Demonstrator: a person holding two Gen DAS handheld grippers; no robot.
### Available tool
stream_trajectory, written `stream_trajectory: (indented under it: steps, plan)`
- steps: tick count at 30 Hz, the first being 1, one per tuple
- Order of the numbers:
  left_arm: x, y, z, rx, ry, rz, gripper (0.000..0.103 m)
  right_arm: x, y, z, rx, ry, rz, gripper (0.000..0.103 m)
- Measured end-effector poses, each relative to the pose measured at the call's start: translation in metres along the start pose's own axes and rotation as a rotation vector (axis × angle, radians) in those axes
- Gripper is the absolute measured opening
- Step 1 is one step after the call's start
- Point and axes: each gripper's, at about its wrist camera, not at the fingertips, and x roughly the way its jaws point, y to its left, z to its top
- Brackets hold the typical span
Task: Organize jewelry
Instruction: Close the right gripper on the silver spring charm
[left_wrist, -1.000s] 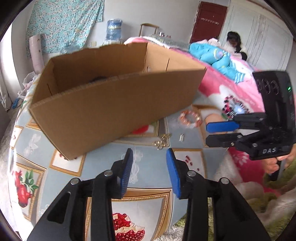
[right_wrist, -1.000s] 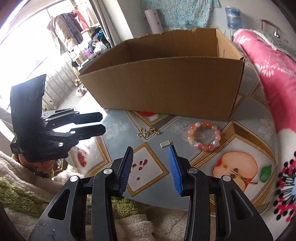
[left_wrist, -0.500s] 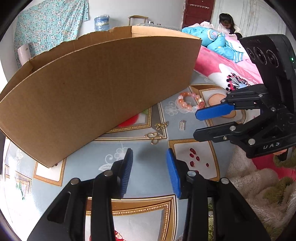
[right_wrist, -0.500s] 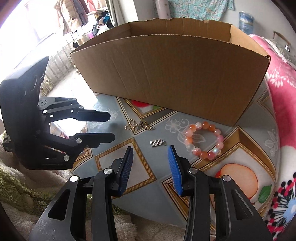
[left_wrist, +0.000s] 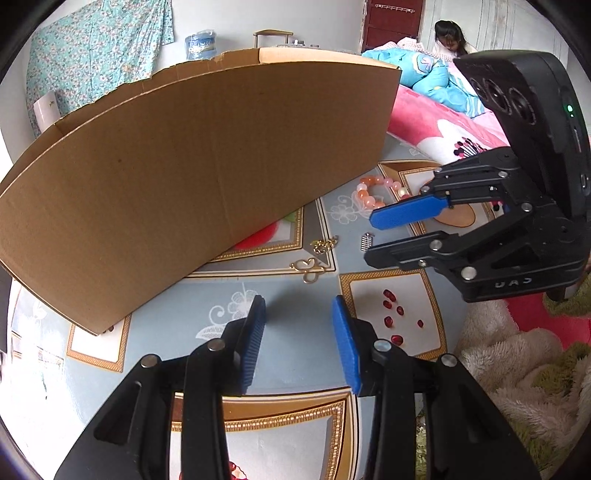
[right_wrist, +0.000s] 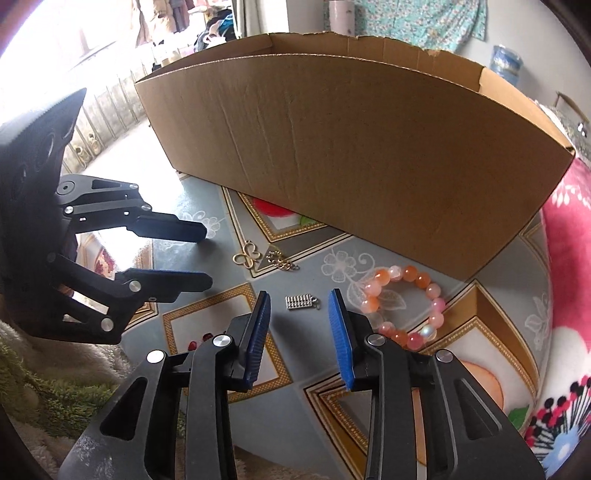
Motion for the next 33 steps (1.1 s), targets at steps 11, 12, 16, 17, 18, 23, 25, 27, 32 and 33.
stream_trajectory:
  steps: [11,12,16,17,18,23,25,27,32,33]
  plan:
    - [0.0,0.002,0.0,-0.005,-0.003,-0.001,0.036,0.013,0.012,0.003,-0.076,0.018,-0.015,0.014]
    - [0.0,0.003,0.0,-0.007,-0.004,-0.001,0.036,0.013,0.012,0.003,-0.074,0.018,-0.014,0.012]
    - [-0.004,0.004,0.001,-0.008,-0.015,0.002,0.036,0.009,0.009,0.001,-0.051,0.013,-0.008,0.012]
    - [-0.005,0.004,0.002,-0.006,-0.022,0.0,0.036,0.008,0.008,0.0,-0.047,0.011,-0.01,0.012]
    - [-0.005,0.004,0.003,-0.005,-0.028,-0.002,0.036,0.005,0.006,-0.001,-0.043,0.01,-0.009,0.012]
    - [0.001,0.002,0.01,0.004,-0.038,-0.013,0.036,-0.007,-0.004,-0.007,-0.021,0.004,-0.021,0.012]
    - [0.006,0.0,0.014,0.005,-0.028,-0.015,0.036,-0.008,-0.006,-0.007,-0.012,0.003,-0.025,0.012]
    - [0.009,-0.001,0.016,0.005,-0.021,-0.013,0.036,-0.009,-0.007,-0.008,-0.003,0.001,-0.027,0.012]
    - [0.014,0.0,0.02,0.003,-0.009,0.001,0.034,-0.016,-0.014,-0.012,0.025,-0.008,-0.028,0.012]
    - [0.014,0.0,0.02,0.004,-0.011,0.007,0.032,-0.017,-0.016,-0.012,0.029,-0.011,-0.026,0.012]
